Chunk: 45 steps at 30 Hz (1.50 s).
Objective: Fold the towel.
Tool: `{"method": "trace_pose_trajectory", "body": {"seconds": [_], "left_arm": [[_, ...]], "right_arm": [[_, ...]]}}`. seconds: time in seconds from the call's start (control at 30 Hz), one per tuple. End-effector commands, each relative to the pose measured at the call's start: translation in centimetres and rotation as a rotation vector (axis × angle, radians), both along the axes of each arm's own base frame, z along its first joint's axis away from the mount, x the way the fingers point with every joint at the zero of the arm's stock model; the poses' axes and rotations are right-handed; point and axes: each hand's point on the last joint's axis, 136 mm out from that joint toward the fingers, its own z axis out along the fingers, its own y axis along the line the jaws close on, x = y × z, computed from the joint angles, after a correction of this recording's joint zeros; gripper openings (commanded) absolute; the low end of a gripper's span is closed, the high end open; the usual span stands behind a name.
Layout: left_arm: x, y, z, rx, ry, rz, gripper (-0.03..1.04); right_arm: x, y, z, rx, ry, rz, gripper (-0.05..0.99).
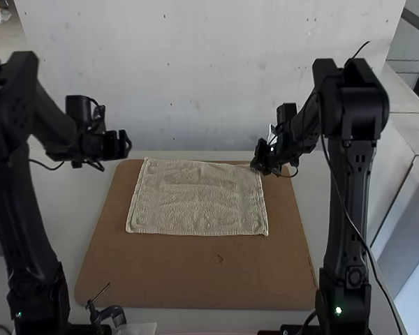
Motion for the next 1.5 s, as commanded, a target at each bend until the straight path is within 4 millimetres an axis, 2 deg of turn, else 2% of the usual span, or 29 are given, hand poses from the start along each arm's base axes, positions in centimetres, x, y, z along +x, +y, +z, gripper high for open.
{"method": "trace_pose_trajectory", "body": {"seconds": [0.0,0.13,0.4,0.6,0.7,0.8,0.87,1.07,1.13,1.23,1.47], "left_arm": [[1.6,-2.4,-0.6,-0.078,0.011,-0.070,0.94],[2.9,-4.5,-2.4,-0.086,0.037,-0.118,0.94],[4.9,-7.7,-4.6,-0.127,0.077,-0.187,0.94],[6.4,-8.3,-6.1,-0.130,0.102,-0.197,0.93],[6.9,-8.6,-6.4,-0.128,0.106,-0.203,0.87],[7.3,-8.6,-6.9,-0.131,0.114,-0.201,0.86],[7.2,-8.6,-7.5,-0.133,0.137,-0.199,0.80],[5.8,-8.6,-8.8,-0.125,0.210,-0.209,0.76],[5.5,-8.7,-9.0,-0.130,0.224,-0.211,0.55],[5.5,-8.6,-8.9,-0.177,0.235,-0.198,0.35],[4.9,-8.5,-9.4,-0.224,0.274,-0.192,0.24]], "right_arm": [[-0.4,1.3,3.4,0.023,-0.060,0.027,0.02],[-0.9,1.3,4.3,0.024,-0.074,0.029,0.02],[-1.0,1.8,4.4,0.027,-0.075,0.037,0.02],[-1.1,2.5,4.5,0.028,-0.080,0.053,0.02],[-1.1,2.7,4.6,0.034,-0.082,0.059,0.02],[-1.2,2.7,4.5,0.040,-0.078,0.064,0.02],[-1.2,2.5,4.4,0.041,-0.075,0.060,0.02],[-0.9,1.8,4.5,0.044,-0.078,0.047,0.02],[-0.9,1.7,4.6,0.047,-0.079,0.045,0.02],[-1.0,1.7,4.6,0.048,-0.077,0.044,0.02],[-1.2,1.5,4.5,0.053,-0.072,0.043,0.02]]}}
